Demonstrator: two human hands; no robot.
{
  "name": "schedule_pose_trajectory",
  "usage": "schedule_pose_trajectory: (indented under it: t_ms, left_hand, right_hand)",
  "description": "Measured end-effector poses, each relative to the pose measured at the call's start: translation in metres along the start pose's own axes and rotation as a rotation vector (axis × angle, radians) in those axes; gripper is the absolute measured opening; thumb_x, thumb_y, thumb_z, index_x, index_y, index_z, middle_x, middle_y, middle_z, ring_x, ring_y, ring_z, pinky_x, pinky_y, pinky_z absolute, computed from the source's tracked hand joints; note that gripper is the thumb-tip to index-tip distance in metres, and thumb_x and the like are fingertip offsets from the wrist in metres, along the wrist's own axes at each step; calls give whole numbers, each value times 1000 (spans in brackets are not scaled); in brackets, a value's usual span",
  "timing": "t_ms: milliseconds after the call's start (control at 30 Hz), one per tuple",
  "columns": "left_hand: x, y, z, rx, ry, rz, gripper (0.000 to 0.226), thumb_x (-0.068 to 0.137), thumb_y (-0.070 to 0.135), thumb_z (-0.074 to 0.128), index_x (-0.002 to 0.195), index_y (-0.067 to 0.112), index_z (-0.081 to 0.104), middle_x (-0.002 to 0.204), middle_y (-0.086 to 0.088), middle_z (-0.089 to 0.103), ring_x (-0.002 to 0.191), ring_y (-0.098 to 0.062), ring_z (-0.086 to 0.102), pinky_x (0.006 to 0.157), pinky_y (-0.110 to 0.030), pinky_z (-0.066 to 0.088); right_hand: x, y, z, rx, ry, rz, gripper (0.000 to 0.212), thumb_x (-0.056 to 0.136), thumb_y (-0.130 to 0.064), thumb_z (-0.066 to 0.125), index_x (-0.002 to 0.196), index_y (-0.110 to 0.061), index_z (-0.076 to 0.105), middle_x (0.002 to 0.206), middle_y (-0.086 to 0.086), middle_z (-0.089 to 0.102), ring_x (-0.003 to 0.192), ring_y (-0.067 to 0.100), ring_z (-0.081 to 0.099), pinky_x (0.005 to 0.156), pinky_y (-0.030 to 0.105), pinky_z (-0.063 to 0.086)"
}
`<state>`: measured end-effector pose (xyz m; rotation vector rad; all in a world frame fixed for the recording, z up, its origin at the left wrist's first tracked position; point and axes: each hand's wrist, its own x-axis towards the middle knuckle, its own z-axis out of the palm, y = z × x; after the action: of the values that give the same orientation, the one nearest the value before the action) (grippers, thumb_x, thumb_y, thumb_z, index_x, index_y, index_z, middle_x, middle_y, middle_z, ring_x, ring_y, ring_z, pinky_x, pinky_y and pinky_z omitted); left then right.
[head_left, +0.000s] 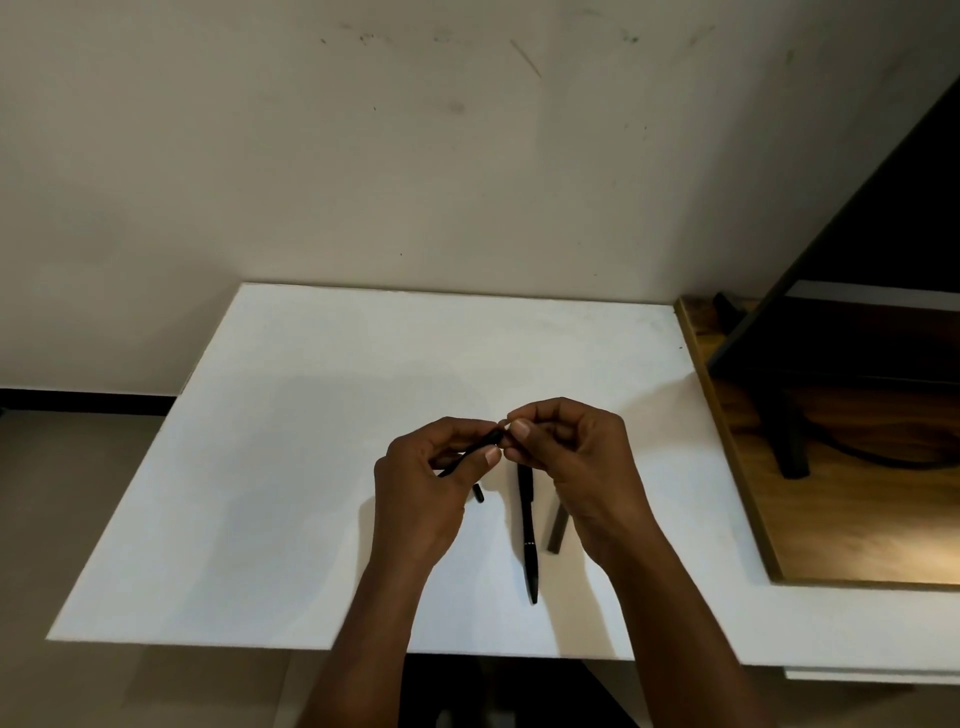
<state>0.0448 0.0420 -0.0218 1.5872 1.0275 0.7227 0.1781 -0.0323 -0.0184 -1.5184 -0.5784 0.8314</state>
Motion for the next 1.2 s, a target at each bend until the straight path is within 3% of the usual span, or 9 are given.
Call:
schedule_pose_trajectory:
  t_ms: [300,600,1000,1200]
  left_hand:
    - [0,0,-3,15,-21,-10,21,80,14,81,91,32,79,83,24,76,76,6,70,63,-1,46]
    - [0,-1,-4,55,-43,-29,25,83,16,79,84,40,76,77,22,77,69,1,72,59,-6,50]
    - [-3,-1,-10,-29,-82,-125,14,83,15,79,94,23,81,76,6,80,65,-7,73,55,-9,51]
    - [0,3,-20,-172,-98,-183,21,89,17,73,106,28,77,82,1,80,63,-8,72,46,-11,44]
  right_hand:
    - [0,1,2,-67,11,3,8,90,-4,70,89,-9,75,82,8,79,79,23,77,87,46,61]
    - [-1,1,5,-206,33,-12,10,89,-4,70,84,-12,75,76,4,78,70,19,76,74,27,61]
    - [-7,4,4,-121,2,42,6,86,-9,75,87,-13,80,79,3,80,76,18,77,75,29,61]
    - [-10,2,14,87,-30,63,14,88,-11,75,102,-11,78,86,9,80,85,20,77,76,24,60]
